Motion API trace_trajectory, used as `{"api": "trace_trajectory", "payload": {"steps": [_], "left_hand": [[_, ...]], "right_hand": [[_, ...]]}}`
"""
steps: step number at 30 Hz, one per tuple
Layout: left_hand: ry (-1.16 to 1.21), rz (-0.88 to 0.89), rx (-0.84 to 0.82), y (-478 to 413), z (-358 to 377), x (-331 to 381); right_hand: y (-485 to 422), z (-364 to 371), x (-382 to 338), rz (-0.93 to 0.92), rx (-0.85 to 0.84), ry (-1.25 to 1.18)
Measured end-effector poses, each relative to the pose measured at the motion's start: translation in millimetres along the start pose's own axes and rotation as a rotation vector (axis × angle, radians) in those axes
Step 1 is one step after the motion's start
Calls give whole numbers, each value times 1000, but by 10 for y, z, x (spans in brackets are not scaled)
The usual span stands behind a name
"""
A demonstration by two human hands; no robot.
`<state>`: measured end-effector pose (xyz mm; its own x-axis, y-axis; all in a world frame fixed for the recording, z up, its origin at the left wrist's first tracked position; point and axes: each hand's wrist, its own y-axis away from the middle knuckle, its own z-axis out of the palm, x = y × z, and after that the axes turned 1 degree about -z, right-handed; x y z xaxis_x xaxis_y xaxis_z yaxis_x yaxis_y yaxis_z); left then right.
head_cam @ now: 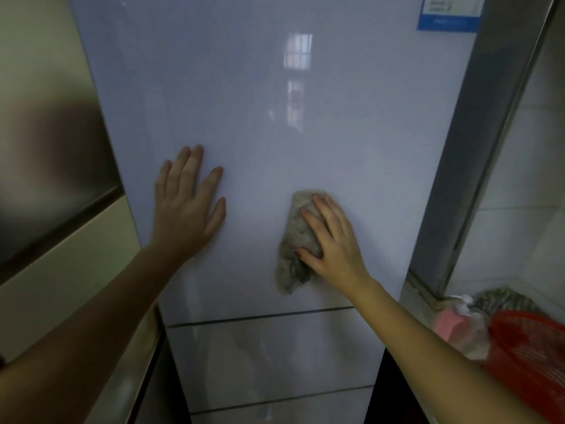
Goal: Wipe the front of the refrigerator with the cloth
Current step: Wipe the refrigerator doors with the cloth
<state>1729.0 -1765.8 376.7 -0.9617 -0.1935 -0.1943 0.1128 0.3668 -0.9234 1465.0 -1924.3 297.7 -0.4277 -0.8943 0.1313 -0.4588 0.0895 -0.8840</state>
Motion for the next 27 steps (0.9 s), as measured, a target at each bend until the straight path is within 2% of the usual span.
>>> {"api": "trace_trajectory", "payload": {"steps": [4,7,13,19,27], "left_hand": [[-9,37,33,-111,97,147],[-6,57,72,-156,160,198],[-3,-1,95,-236,214,386],[26,-62,124,-284,288,559],[20,-63,131,-270,318,575]], "right_hand": [[-112,88,-80,-101,24,-9],[30,-64,116,1,88,28],[479,-497,641,348,157,20],[420,-622,816,341,173,-24],[-356,-819,997,437,386,-141]]}}
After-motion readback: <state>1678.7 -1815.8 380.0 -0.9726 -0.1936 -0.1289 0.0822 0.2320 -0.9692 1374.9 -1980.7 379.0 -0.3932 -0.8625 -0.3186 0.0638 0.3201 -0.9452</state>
